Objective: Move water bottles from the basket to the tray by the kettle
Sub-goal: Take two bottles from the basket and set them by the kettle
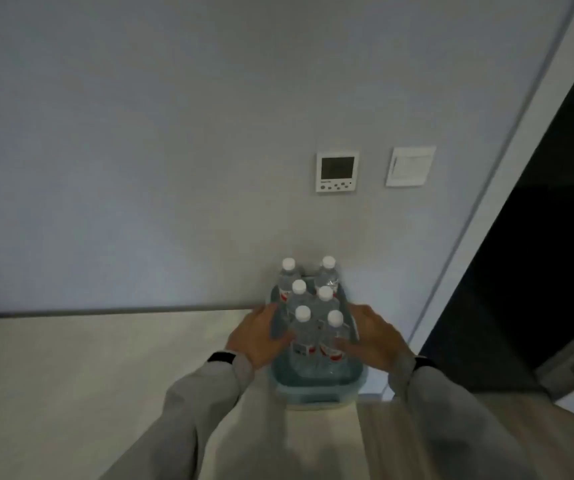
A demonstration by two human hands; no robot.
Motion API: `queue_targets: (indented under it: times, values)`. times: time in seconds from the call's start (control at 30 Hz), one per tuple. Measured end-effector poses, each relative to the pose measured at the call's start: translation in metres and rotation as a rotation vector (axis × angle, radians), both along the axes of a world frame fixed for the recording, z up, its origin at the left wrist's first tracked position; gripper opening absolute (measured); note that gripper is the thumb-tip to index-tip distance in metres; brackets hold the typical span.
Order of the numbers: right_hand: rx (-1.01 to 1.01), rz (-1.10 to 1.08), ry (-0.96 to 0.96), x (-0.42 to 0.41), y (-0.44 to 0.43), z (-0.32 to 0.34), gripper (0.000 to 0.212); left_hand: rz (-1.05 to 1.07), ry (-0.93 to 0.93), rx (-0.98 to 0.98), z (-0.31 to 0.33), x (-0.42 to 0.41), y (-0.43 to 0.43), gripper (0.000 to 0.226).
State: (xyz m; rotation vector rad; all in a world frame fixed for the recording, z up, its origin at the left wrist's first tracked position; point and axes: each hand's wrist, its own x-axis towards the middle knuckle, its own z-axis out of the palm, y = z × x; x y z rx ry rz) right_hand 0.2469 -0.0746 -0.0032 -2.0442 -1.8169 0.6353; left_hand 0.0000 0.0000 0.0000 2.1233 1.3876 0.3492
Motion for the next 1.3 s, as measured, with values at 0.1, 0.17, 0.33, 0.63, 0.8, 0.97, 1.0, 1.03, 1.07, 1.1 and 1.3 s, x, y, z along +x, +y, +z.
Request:
queue_targets:
  times: [0.1, 0.17, 0.33, 0.63, 0.8, 0.97, 1.0, 1.03, 1.07, 1.1, 1.3]
  values:
    - [-0.053, -0.043, 0.121, 0.004, 0.004, -0.028, 0.089, 0.023, -0.038, -0.155, -0.021, 0.023, -0.002, 0.079]
    - [-0.055, -0.063, 0.189, 0.005, 0.007, -0.045, 0.085, 0.07, -0.092, -0.207, -0.035, 0.036, -0.003, 0.083]
    - [-0.011, -0.121, 0.368, -0.004, 0.013, -0.061, 0.064, 0.193, -0.181, -0.211, -0.051, 0.059, -0.004, 0.073]
    - [0.106, -0.146, 0.396, -0.009, 0.013, -0.062, 0.058, 0.269, -0.2, -0.12, -0.058, 0.061, -0.01, 0.07]
    - [0.123, -0.18, 0.381, -0.013, 0.011, -0.057, 0.049, 0.265, -0.255, -0.094, -0.051, 0.056, -0.016, 0.073]
    - [0.221, -0.183, 0.282, -0.015, 0.006, -0.041, 0.064, 0.27, -0.321, -0.037, -0.035, 0.041, -0.017, 0.066]
    - [0.236, -0.174, 0.276, -0.017, 0.005, -0.033, 0.063, 0.265, -0.33, -0.021, -0.028, 0.036, -0.017, 0.065]
    - [0.25, -0.171, 0.282, -0.02, 0.005, -0.025, 0.062, 0.26, -0.344, -0.004, -0.022, 0.032, -0.016, 0.065]
    - [0.264, -0.173, 0.292, -0.024, 0.005, -0.016, 0.06, 0.255, -0.357, 0.01, -0.015, 0.026, -0.016, 0.065]
    - [0.285, -0.172, 0.288, -0.029, 0.005, -0.006, 0.058, 0.252, -0.369, 0.029, -0.009, 0.02, -0.015, 0.065]
    - [0.48, -0.133, 0.144, -0.092, 0.005, 0.048, 0.059, 0.27, -0.407, 0.149, 0.037, -0.05, -0.02, 0.062]
